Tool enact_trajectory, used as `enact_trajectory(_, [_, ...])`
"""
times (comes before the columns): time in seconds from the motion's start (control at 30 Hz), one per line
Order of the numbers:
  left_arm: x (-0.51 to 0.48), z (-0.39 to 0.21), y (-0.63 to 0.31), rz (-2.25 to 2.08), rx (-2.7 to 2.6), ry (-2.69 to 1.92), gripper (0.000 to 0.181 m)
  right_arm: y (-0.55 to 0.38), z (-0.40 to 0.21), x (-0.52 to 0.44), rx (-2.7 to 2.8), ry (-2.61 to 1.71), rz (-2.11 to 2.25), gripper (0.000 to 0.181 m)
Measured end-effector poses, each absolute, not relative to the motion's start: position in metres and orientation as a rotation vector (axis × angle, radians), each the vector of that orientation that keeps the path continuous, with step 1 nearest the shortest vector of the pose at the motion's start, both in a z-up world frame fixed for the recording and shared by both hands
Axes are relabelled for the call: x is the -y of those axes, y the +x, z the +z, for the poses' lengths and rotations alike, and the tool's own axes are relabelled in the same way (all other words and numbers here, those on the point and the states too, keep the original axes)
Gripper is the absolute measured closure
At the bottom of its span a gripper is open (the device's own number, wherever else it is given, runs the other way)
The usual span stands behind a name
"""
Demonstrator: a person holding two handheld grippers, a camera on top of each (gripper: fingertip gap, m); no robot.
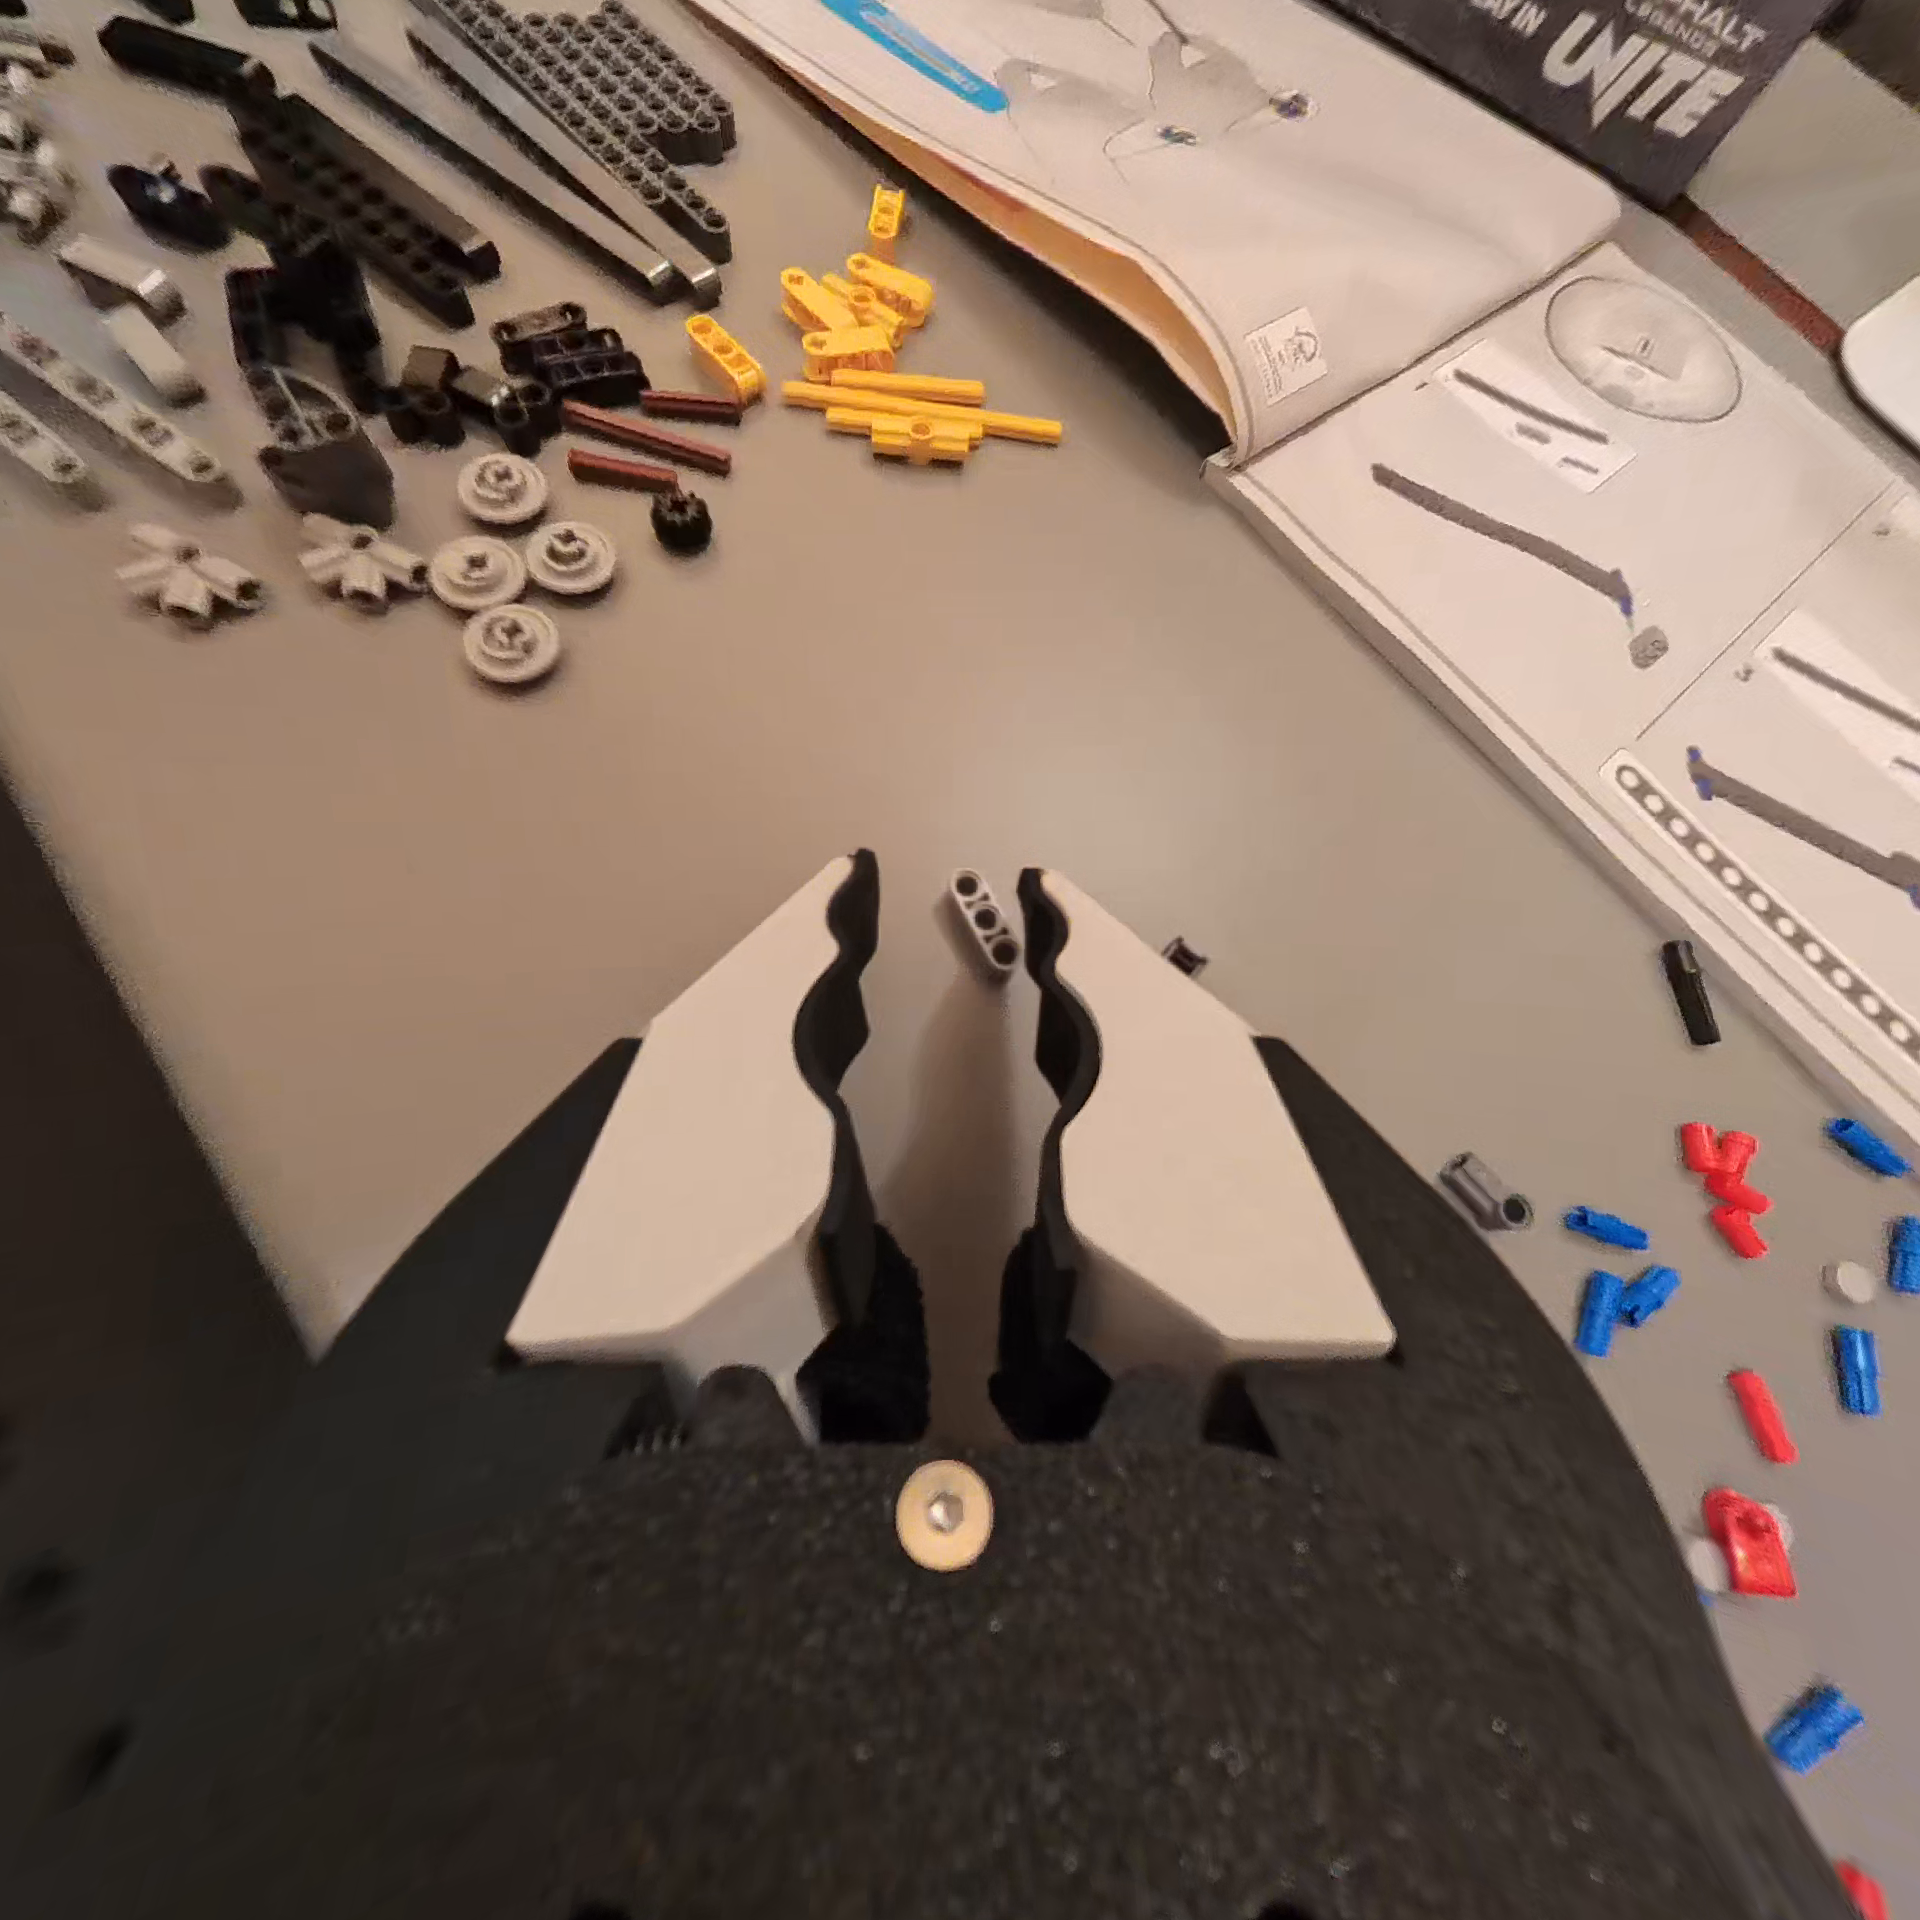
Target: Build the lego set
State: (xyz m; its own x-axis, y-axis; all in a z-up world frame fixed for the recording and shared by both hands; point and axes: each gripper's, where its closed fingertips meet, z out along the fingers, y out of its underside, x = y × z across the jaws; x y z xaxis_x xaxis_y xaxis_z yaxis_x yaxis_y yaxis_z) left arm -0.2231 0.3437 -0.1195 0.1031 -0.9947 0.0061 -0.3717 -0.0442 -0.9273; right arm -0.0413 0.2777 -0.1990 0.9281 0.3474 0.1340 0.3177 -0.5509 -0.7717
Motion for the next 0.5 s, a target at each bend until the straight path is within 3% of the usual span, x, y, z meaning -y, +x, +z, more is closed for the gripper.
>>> enact_trajectory(0.17, [-0.407,-0.07,-0.17,-0.922,-1.303,-1.46,0.162,-0.035,-0.208,-0.278,0.526,-2.227,0.082,0.157])
enact_trajectory(0.3, [-0.464,-0.042,-0.135,-0.945,-1.182,-1.453,0.163,-0.034,-0.212,-0.276,0.549,-2.246,0.066,0.173])
enact_trajectory(0.5, [-0.495,-0.046,-0.131,-1.004,-1.12,-1.476,0.163,-0.088,-0.188,-0.285,0.633,-2.121,0.216,0.174])
